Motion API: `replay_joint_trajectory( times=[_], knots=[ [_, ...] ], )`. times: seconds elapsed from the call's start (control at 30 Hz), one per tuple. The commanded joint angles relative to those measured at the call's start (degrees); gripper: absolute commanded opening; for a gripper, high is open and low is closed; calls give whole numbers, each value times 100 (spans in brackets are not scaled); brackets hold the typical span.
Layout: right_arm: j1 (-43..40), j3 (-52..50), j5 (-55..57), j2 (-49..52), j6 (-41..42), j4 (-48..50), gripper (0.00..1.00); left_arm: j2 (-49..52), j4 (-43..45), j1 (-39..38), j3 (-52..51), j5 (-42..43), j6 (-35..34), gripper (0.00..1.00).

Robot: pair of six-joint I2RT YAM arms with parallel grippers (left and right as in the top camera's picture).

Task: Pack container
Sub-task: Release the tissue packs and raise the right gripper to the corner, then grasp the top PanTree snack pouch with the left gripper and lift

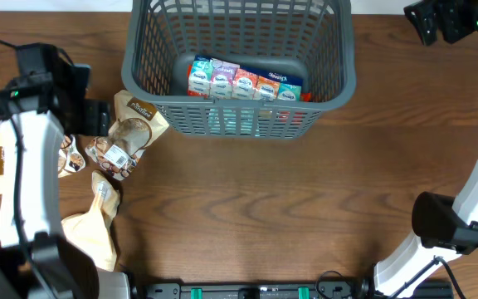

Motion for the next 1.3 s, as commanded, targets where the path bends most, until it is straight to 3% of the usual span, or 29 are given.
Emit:
replay_joint_trajectory(
  times=[0.0, 0.2, 0.53, 0.97, 1.03, 1.17, 1.27],
  knots=[
    [-151, -389, 175, -4, 74, 219, 99, 424, -68, -105, 98, 133, 634, 84],
    [-308, -782, 170, -2, 55, 643, 99, 1029, 55, -302, 98, 142, 1805, 84],
    [-426, -824, 175, -2, -33, 750, 99, 1740, 898, -310, 98, 146, 1961, 84],
    [-529, -822, 175, -2, -33, 907, 99, 2747, 852, -411, 94, 216, 1906, 83],
    [-533, -822, 175, -2, -33, 905, 99, 2752, 848, -415, 94, 216, 1884, 77],
    [-555, -822, 175, -2, -31, 903, 99, 2752, 662, -413, 94, 216, 1740, 41],
    [-562, -822, 173, -2, -28, 894, 99, 2752, 452, -413, 94, 216, 1725, 26]
  ],
)
